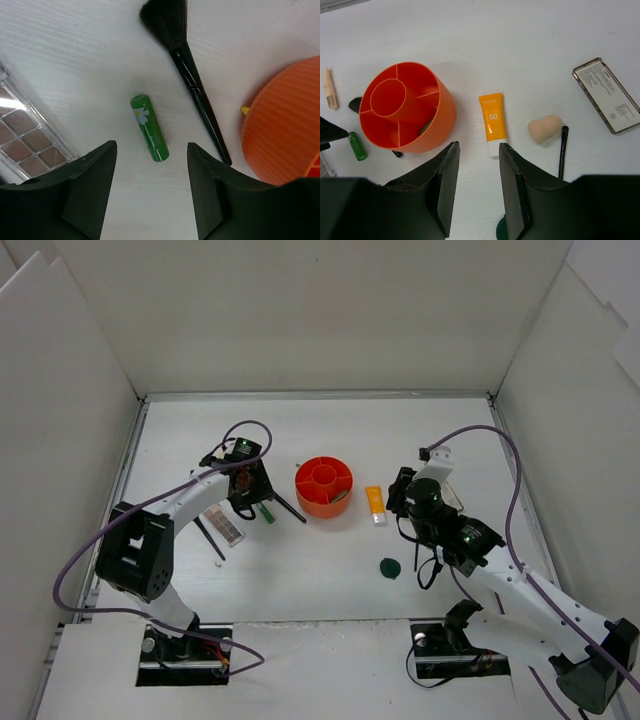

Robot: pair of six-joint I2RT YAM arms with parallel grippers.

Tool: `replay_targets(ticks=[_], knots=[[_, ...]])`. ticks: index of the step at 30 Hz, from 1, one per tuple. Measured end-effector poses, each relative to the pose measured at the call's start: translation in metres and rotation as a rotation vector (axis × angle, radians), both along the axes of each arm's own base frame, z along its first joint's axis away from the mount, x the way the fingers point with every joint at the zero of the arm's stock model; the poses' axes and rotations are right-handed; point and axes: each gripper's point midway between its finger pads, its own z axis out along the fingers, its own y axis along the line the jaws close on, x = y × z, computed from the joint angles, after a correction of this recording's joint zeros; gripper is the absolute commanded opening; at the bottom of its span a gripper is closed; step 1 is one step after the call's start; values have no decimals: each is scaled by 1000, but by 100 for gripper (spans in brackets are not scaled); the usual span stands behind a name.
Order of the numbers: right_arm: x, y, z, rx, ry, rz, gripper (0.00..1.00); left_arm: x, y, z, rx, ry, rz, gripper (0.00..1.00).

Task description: Organize the makeup

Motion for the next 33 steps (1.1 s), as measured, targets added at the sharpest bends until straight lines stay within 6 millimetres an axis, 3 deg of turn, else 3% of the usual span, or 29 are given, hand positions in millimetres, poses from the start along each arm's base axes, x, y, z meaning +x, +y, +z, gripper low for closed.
replay_targets(ticks=[9, 17, 25, 30, 33], knots=[[-4, -8, 0, 10, -12, -12, 35, 4, -2, -32, 16, 82, 43, 47], [-4, -12, -5, 4, -6, -24, 35, 3, -3, -47, 23, 120, 63, 29], [-6, -14, -7, 3, -3, -25, 35, 10, -5, -48, 20, 106, 63, 0], [-7, -15, -2, 14, -17, -25, 35, 9, -2, -41, 44, 87, 45, 0], [-9, -17, 1, 21, -27, -27, 35, 7, -2, -19, 91, 28, -16, 0]])
